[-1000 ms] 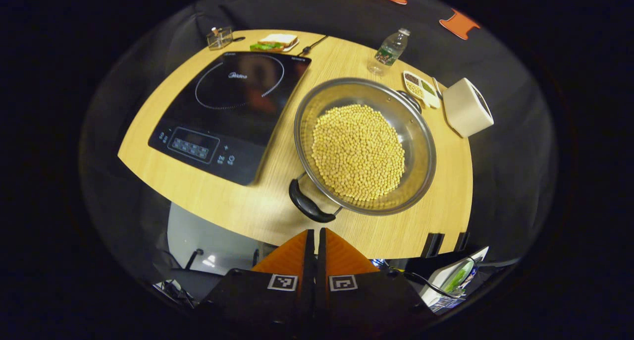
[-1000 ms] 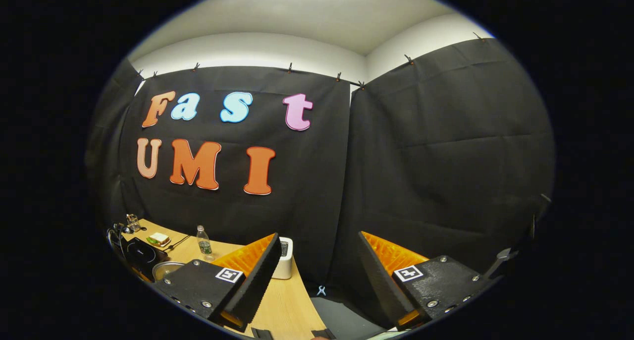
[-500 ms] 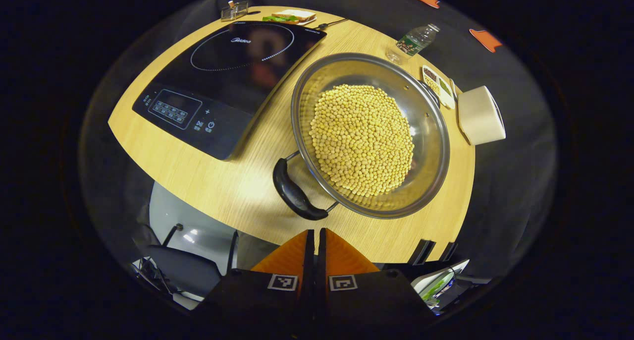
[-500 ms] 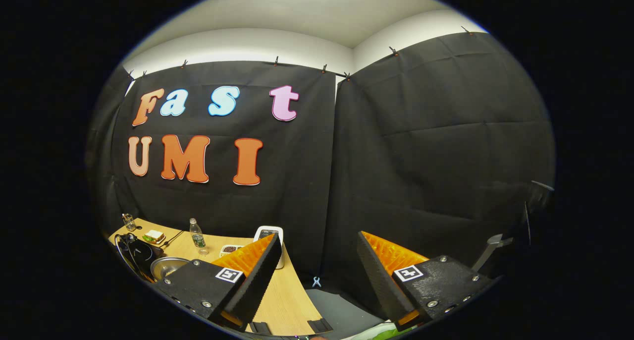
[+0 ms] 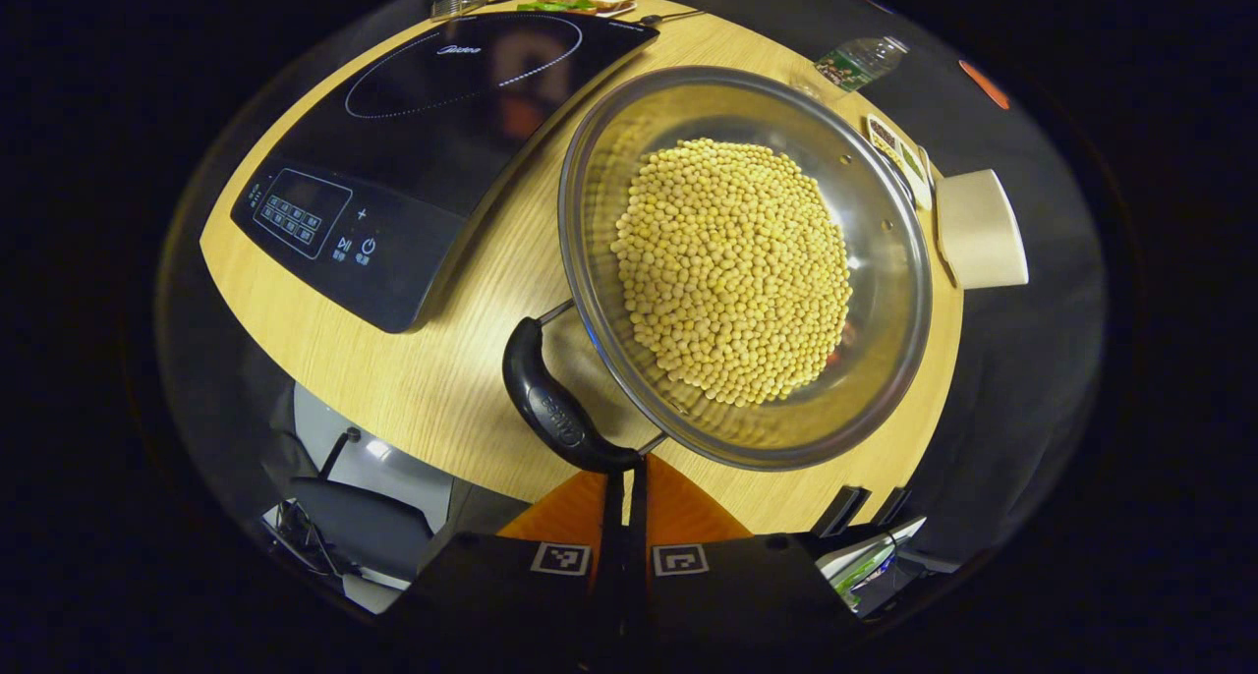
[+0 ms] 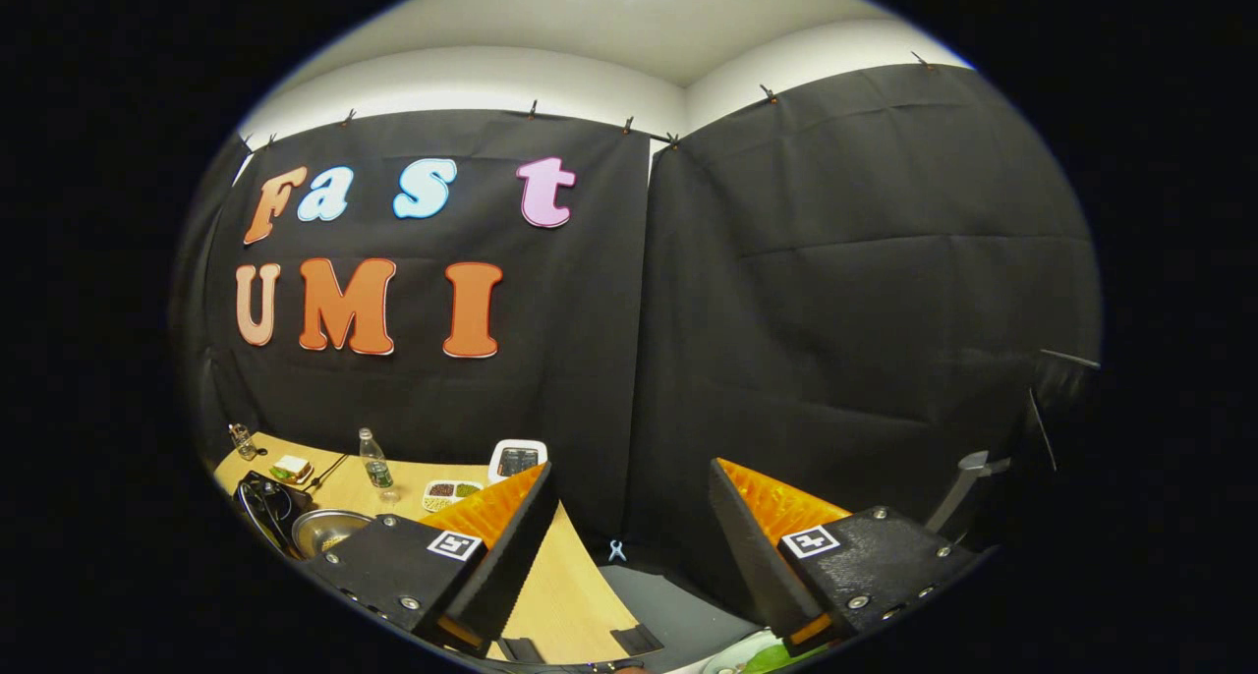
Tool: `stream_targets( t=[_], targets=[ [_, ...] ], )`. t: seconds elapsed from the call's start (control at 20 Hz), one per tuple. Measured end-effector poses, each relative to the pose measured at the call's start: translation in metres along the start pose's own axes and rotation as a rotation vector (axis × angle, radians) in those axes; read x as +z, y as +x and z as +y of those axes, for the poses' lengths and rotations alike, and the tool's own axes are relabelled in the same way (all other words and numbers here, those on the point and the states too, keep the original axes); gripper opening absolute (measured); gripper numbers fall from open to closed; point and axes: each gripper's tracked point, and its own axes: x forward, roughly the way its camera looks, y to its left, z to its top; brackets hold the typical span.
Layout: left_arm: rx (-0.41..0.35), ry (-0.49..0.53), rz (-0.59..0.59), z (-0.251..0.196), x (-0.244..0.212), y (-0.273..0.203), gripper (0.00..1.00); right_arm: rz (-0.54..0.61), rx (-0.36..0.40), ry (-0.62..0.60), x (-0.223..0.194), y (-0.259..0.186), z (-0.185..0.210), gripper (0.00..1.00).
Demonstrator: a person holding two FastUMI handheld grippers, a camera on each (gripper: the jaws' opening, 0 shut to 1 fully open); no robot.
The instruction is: First push the handle of the pot to place it horizontally, then grasp the pot with both hands and set it on the induction cooktop.
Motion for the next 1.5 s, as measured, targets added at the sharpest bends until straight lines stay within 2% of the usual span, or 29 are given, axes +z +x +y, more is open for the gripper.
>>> stream_targets(
  t=[0.4,0.7,0.9,1.2,1.5],
  targets=[
    [0.072,0.020,-0.052,0.030,0.054,0.000,0.10,0.043,0.005,-0.006,-0.007,0.021,0.043,0.95],
    [0.102,0.089,-0.095,0.040,0.092,0.003,0.10,0.071,0.004,-0.031,-0.010,0.033,0.070,0.95],
    [0.117,0.170,-0.128,0.043,0.118,0.010,0.10,0.095,-0.005,-0.037,-0.015,0.038,0.084,0.95],
    [0.095,0.323,-0.174,0.033,0.154,0.015,0.08,0.146,-0.014,-0.039,-0.033,0.048,0.101,0.95],
    [0.087,0.395,-0.210,0.025,0.171,0.016,0.09,0.215,-0.003,-0.015,-0.054,0.058,0.122,0.95]
  ],
)
